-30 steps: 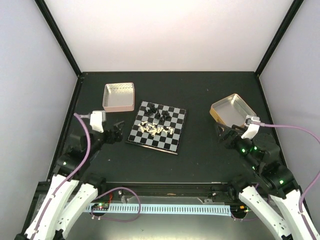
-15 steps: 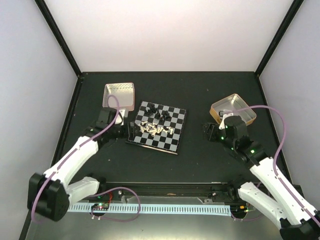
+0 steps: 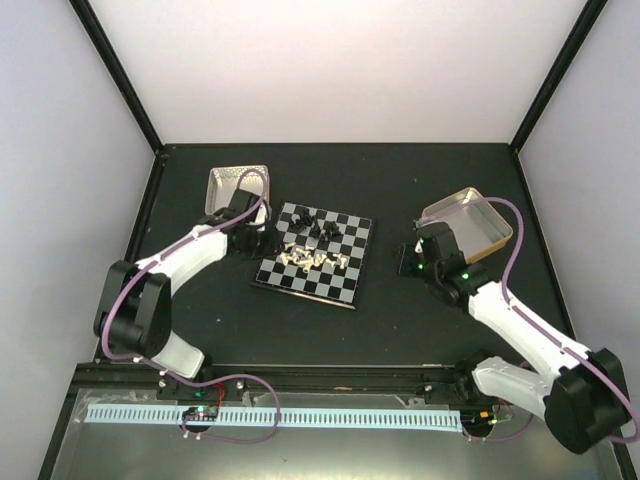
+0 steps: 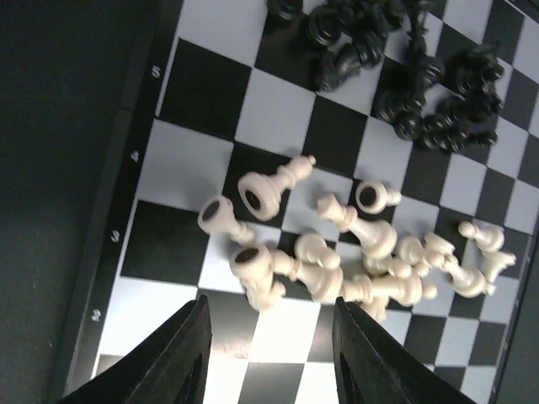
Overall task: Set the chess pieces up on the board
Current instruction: Pick up the chess piece from the chessboard.
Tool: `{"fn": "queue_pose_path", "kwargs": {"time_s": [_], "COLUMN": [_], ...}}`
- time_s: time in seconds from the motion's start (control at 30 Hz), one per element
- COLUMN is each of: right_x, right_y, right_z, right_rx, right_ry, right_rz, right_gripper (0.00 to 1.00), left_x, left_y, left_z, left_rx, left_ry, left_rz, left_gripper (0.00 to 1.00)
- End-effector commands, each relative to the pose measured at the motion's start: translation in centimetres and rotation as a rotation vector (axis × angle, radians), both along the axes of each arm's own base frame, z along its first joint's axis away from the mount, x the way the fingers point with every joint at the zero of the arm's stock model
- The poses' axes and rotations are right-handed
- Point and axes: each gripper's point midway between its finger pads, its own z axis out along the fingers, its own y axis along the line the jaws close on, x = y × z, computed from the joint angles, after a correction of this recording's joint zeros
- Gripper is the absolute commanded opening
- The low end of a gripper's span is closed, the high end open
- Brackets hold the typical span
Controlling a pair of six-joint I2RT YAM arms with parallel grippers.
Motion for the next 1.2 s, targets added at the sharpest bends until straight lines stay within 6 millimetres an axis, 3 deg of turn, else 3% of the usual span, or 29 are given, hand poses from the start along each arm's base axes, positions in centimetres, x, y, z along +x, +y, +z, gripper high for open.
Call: {"fn": "queue_pose_path", "kwargs": {"time_s": [0.0,0.3,0.53,0.8,1.17], "right_x": [1.7,2.3,2.3,2.3,2.2], "right_y": [1.4,2.4,2.5,2.8,2.9], "right_z": [0.8,-0.4,-0.6,-0.7,-1.3], "right_rx": [0.035,0.043,0.040,0.046,0.050], "right_ry": [-0.032,0.006,0.014,0.026,0.042], "right_rz": [0.020,0.043,0.045,0.054,0.058], "right_gripper": [0.34,0.32,0.32,0.32,0.31], "left_x": [1.8,4.1,5.0,4.9,4.7], "left_y": [0.3,-1.3,-1.7,-0.8,-2.1], "left_z": [0.0,-1.0,-2.5,-3.1,-4.3], "left_rx": [0.057,0.097,0.203,0.282,0.225], "left_ry": [0.004,0.017,0.048,0.078,0.115], "left_rz": [0.040,-0.032,-0.136,-0.166,-0.212], "left_gripper": [0.42,0.30,0.30,0.28,0.29]}}
